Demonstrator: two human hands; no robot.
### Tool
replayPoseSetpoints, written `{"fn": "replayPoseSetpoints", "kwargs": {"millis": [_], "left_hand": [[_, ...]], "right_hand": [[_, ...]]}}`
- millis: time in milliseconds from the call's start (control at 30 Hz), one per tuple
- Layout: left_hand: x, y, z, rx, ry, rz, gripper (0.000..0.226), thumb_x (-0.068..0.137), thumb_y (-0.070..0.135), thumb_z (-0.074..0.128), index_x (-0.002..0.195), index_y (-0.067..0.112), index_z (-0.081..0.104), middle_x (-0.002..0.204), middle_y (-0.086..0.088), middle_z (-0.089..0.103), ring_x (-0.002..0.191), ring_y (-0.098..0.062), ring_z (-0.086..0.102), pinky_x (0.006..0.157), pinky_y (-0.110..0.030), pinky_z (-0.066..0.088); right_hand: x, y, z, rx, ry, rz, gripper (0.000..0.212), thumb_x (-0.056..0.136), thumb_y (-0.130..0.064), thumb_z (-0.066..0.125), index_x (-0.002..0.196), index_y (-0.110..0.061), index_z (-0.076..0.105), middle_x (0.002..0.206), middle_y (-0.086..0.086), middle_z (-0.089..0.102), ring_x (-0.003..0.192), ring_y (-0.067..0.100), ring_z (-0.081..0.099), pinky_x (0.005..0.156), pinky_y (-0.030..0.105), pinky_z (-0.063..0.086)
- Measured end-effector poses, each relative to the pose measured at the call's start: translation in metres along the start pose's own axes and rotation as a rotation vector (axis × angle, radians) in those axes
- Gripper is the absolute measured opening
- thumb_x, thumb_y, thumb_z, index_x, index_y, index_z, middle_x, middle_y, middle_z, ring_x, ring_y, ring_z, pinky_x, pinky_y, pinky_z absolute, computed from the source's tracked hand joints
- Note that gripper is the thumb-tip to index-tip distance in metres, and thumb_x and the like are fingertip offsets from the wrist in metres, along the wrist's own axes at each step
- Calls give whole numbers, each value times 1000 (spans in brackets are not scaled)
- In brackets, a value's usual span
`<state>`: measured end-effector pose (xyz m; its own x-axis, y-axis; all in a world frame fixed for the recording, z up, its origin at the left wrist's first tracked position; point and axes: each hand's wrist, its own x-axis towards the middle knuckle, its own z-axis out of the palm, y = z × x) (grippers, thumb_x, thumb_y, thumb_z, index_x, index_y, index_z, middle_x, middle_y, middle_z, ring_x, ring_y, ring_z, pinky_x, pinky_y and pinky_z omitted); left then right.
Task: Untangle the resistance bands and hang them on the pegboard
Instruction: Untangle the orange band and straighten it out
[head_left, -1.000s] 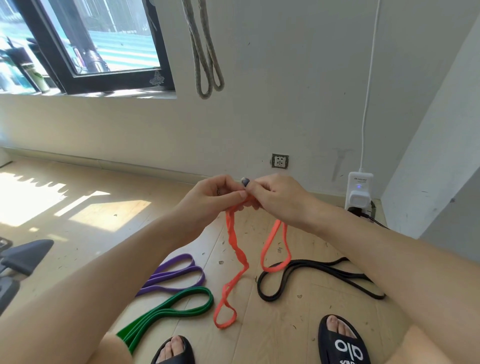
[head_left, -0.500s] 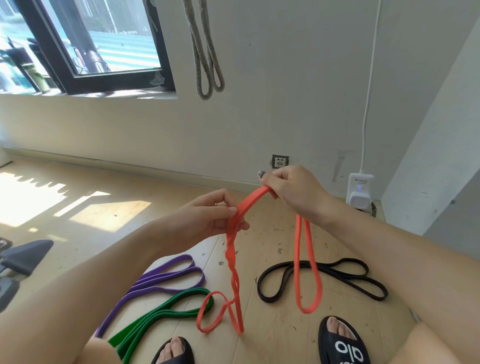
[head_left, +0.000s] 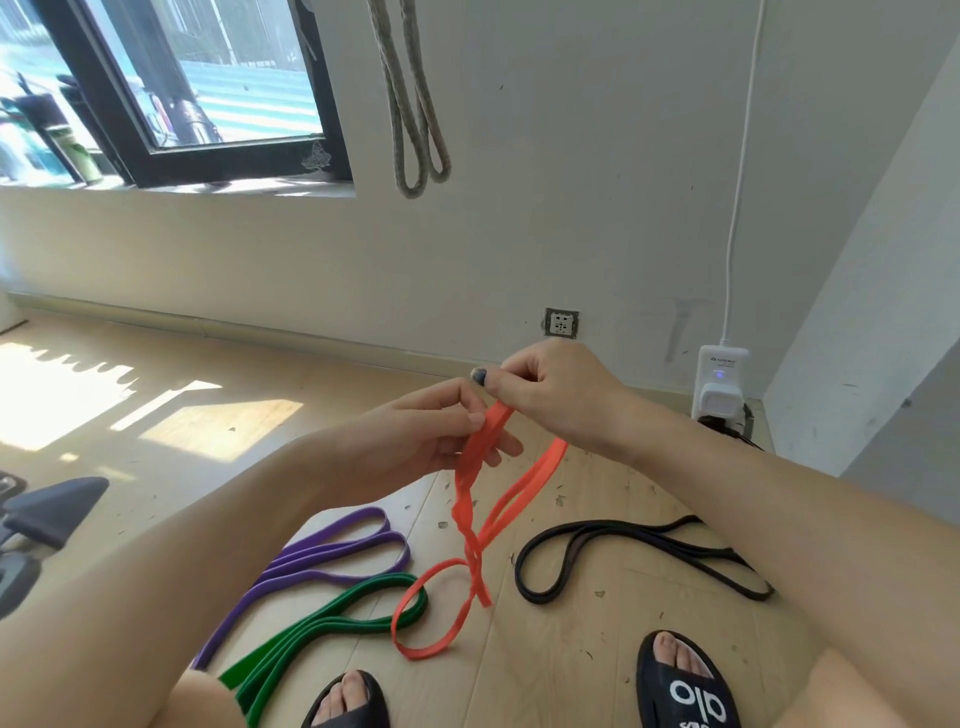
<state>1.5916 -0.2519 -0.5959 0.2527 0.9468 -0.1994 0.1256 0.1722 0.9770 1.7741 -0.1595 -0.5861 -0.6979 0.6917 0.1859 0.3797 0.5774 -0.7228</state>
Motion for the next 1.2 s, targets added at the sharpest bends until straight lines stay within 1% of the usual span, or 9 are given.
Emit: {"fn": "replayPoseSetpoints", "kwargs": {"millis": [233, 433, 567, 667, 833, 933, 1033, 1100, 1200], "left_hand": [[2, -3, -7, -69, 33, -20, 9, 99, 22, 58, 101, 13, 56, 98, -12, 65, 100, -27, 64, 108, -52, 49], [4, -2, -5, -42, 6, -77, 17, 96, 25, 52, 105, 11, 52, 90, -11, 63, 85, -25, 62, 93, -41, 55], [5, -4, -3, -25, 6, -101, 16, 101, 24, 53, 104, 9, 56, 92, -9, 65, 87, -23, 64, 95, -39, 55], [4, -3, -5, -1, 56, -81, 25, 94, 30, 60, 94, 6, 65, 94, -9, 70, 90, -22, 67, 92, -35, 55], [4, -2, -6, 155, 145, -38, 45, 88, 40, 58, 102, -1, 71, 94, -6, 76, 90, -20, 72, 87, -28, 59], [2, -1, -8, 205, 123, -41, 39, 89, 39, 56, 101, 5, 72, 99, -7, 77, 96, -23, 73, 89, -28, 59], [0, 0, -9, 210, 98, -36, 37, 91, 35, 56, 103, 3, 71, 101, -9, 77, 98, -24, 73, 89, -27, 58], [0, 1, -9, 203, 136, -13, 33, 91, 32, 58, 99, 4, 72, 98, -8, 77, 97, -23, 73, 89, -26, 57], [0, 0, -9, 239, 220, 29, 24, 98, 25, 58, 97, 6, 72, 93, -7, 75, 96, -25, 70, 94, -32, 57]], "right_hand": [[2, -1, 4, 59, 17, 12, 58, 103, -39, 58, 52, -19, 38, 49, -7, 30, 48, 12, 28, 52, 29, 27], [3, -2, 5, 59, 11, 23, 57, 103, -39, 57, 54, -14, 41, 53, -1, 32, 51, 14, 29, 55, 32, 30], [2, -3, 4, 40, 15, 16, 57, 102, -39, 58, 56, -12, 39, 52, -2, 29, 51, 15, 28, 52, 26, 29], [2, -4, 2, 63, 33, 19, 58, 102, -39, 59, 58, -6, 39, 53, -1, 29, 51, 15, 28, 55, 30, 31], [3, -4, -1, 106, 93, 28, 61, 101, -37, 61, 66, 9, 44, 49, -7, 26, 47, 11, 24, 50, 25, 24], [4, -2, -3, 133, 107, 34, 62, 101, -38, 61, 66, 9, 43, 50, -5, 26, 47, 12, 24, 49, 25, 24], [3, 0, -6, 137, 118, 51, 62, 101, -38, 61, 66, 9, 44, 50, -5, 26, 46, 11, 24, 47, 20, 25], [3, 3, -7, 119, 124, 59, 61, 102, -38, 60, 66, 8, 44, 50, -5, 27, 46, 12, 25, 48, 22, 25], [5, 7, -5, 53, 88, 86, 55, 103, -40, 56, 64, -1, 48, 49, -7, 34, 48, 12, 30, 50, 26, 27]]}}
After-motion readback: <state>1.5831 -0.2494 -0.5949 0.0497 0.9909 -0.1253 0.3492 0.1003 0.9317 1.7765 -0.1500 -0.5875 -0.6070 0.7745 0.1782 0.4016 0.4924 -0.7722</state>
